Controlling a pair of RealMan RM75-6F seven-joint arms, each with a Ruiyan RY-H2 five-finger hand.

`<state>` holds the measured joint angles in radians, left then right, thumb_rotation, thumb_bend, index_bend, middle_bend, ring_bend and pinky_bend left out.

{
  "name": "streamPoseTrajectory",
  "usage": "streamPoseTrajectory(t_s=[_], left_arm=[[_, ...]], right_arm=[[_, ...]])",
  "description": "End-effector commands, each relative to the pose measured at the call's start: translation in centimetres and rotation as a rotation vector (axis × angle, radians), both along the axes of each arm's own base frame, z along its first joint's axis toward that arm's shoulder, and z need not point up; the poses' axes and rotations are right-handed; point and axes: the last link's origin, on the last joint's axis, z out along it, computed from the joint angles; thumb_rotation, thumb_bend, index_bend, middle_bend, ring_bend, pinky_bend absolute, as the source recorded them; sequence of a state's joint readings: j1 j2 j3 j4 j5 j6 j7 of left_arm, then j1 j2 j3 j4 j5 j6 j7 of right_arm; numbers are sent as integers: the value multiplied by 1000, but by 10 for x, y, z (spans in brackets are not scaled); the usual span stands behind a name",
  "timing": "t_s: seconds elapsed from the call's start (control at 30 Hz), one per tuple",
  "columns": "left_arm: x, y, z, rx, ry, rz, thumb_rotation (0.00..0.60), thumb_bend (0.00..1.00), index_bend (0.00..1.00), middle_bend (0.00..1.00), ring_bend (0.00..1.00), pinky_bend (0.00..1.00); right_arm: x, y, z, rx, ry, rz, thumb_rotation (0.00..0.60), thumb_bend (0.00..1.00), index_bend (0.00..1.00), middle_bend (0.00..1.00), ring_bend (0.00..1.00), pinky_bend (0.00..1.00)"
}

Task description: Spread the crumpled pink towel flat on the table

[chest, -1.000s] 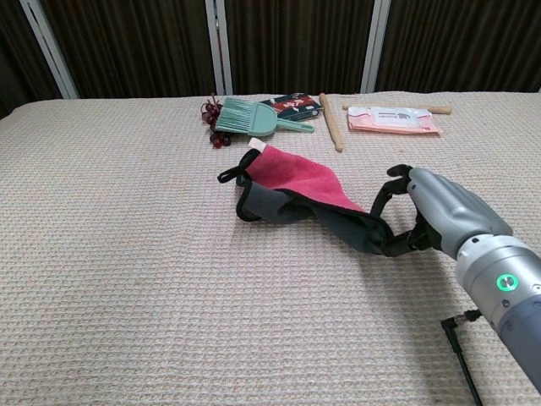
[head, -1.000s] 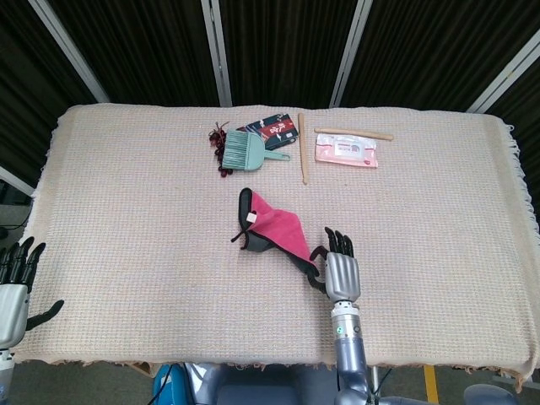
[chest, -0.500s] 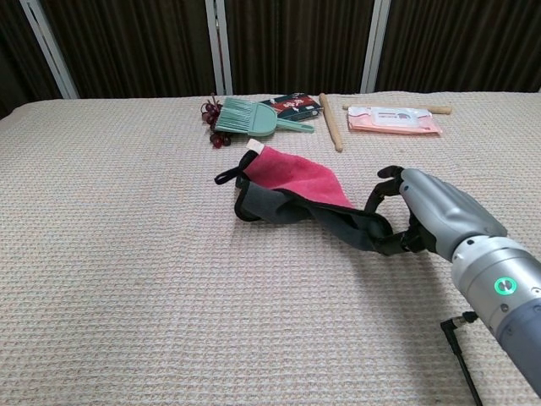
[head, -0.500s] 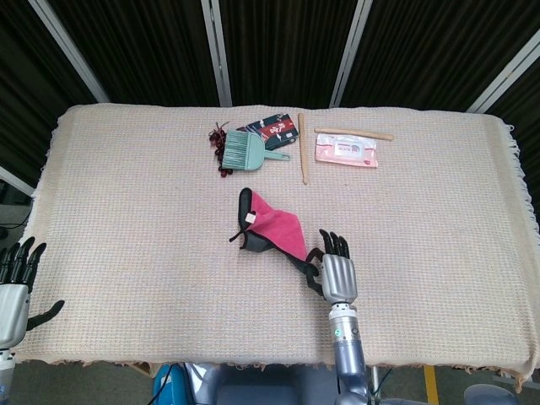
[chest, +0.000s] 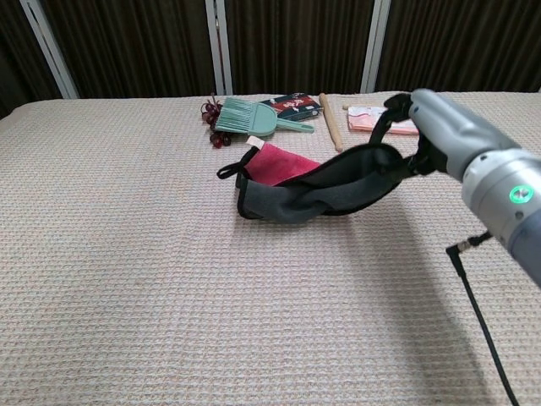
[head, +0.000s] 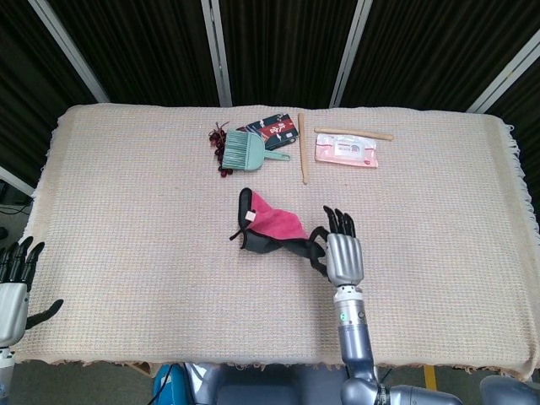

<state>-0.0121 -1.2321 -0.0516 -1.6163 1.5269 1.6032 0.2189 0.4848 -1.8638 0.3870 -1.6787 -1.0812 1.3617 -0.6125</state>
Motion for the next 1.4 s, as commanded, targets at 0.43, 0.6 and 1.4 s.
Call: streamPoseTrajectory(t_s=[0.43,0.6,1.4], left_arm=[[5,20,-10,-21,-49,19,600,0,0,0,0,0],[14,37,-16,-36,-70,-1,600,0,0,0,0,0],[42,101,-50,-100,-165,-60,600,0,7,0,0,0]], right_arm=[[71,-44,79,-158,120,149,600,548,522,115,0,0],[88,-54,83,-179,178,169,600,549,532,114,0,0],[179,-91,108,-371,568,67,600,549,565,140,0,0]])
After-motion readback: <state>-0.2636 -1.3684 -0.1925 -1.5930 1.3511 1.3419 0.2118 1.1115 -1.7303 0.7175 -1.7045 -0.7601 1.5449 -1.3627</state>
